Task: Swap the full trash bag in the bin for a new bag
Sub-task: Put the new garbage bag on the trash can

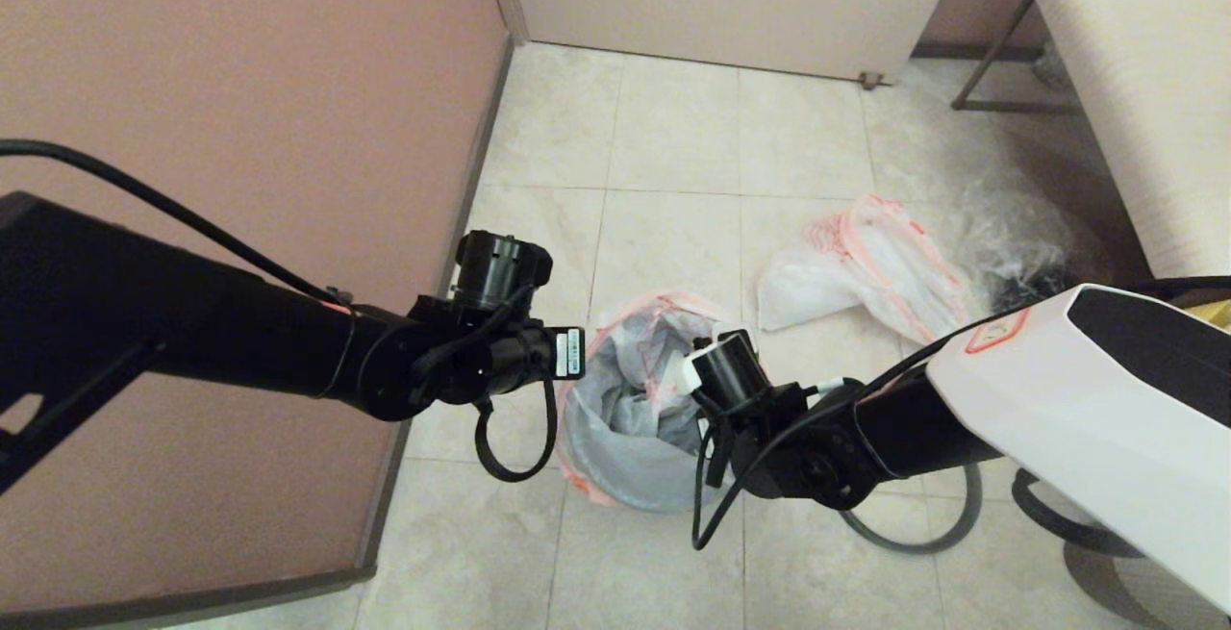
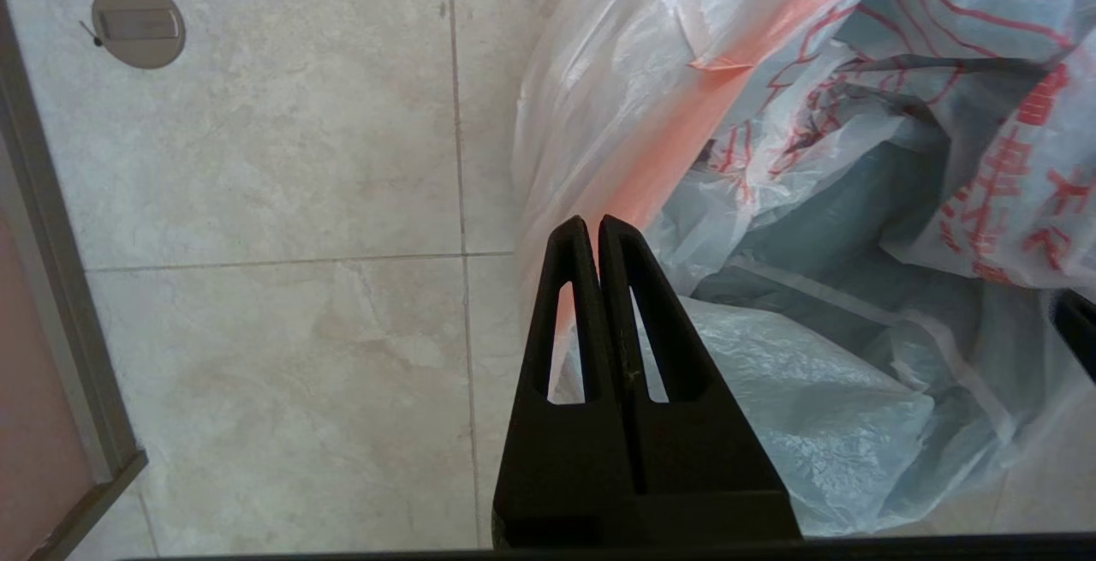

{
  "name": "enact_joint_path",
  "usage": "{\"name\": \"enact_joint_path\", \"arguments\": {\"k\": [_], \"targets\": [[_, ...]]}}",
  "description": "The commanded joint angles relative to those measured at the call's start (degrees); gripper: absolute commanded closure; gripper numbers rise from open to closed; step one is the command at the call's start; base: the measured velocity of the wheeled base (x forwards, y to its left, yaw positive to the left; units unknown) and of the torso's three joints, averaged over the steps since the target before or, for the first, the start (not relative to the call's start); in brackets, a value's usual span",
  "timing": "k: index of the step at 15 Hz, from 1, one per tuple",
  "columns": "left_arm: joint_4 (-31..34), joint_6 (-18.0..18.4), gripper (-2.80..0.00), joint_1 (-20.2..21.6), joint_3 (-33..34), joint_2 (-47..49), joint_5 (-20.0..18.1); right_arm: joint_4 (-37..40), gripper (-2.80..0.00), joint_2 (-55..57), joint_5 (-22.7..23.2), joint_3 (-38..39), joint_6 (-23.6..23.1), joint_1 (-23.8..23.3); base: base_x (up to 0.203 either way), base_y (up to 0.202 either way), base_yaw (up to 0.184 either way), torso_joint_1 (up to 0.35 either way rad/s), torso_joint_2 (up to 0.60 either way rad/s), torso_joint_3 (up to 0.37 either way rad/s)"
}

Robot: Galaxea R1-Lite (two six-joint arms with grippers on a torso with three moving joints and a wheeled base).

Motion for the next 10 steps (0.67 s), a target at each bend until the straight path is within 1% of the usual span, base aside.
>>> {"name": "enact_joint_path", "arguments": {"k": [1, 2, 5, 9, 10], "targets": [[-0.1, -0.1, 0.00, 0.0, 0.0, -0.3, 0.1, 0.0, -2.80, -2.0, -1.5, 1.8, 0.2, 0.0, 0.000, 0.000, 0.000, 0.000, 0.00, 0.000], [-0.1, -0.1, 0.00, 0.0, 0.0, -0.4, 0.1, -0.2, -2.80, -2.2, -2.2, 2.6, 0.3, -0.4, 0.000, 0.000, 0.000, 0.000, 0.00, 0.000], [-0.1, -0.1, 0.00, 0.0, 0.0, -0.5, 0.1, -0.5, -2.80, 0.7, -2.1, 2.4, 0.4, -2.0, 0.000, 0.000, 0.000, 0.000, 0.00, 0.000], [-0.2, -0.1, 0.00, -0.1, -0.2, -0.1, 0.1, -2.3, -2.80, 7.5, -1.3, -1.0, 0.5, -3.5, 0.000, 0.000, 0.000, 0.000, 0.00, 0.000], [-0.2, -0.1, 0.00, -0.1, -0.2, -0.1, 0.1, -2.9, -0.84, 8.3, -0.3, -1.8, 0.4, -3.7, 0.000, 0.000, 0.000, 0.000, 0.00, 0.000]]}}
